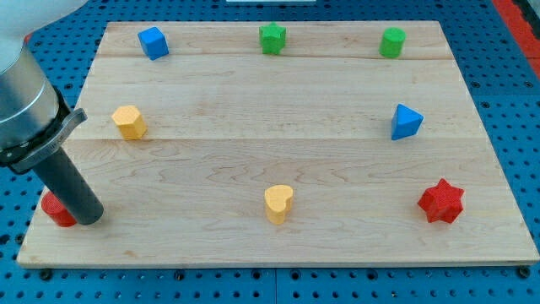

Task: Push the green circle along with green star towards the top center

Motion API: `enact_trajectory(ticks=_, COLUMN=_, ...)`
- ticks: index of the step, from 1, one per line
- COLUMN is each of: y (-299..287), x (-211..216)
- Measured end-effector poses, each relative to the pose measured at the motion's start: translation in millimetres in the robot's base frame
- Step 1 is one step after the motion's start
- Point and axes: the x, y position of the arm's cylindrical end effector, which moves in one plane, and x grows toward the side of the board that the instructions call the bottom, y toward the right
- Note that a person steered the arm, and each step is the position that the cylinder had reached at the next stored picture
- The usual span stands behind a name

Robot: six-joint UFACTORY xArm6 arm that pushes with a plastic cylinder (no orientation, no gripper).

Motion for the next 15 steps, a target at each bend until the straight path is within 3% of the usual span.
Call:
enact_trajectory(ticks=3, y=1, x=-6)
enact_trajectory(ticks=7, y=377, x=-223)
enact_trajectory(ticks=8, y=471, x=-255)
enact_trajectory(ticks=9, y=473, x=-298)
enact_trajectory(ticks=10, y=398, x=-301)
enact_trajectory(ticks=11, y=402, x=-307)
enact_trajectory(ticks=12, y=445, x=-327)
enact_trajectory(ticks=14, y=268, x=-343)
enact_trajectory(ticks=15, y=265, x=-343)
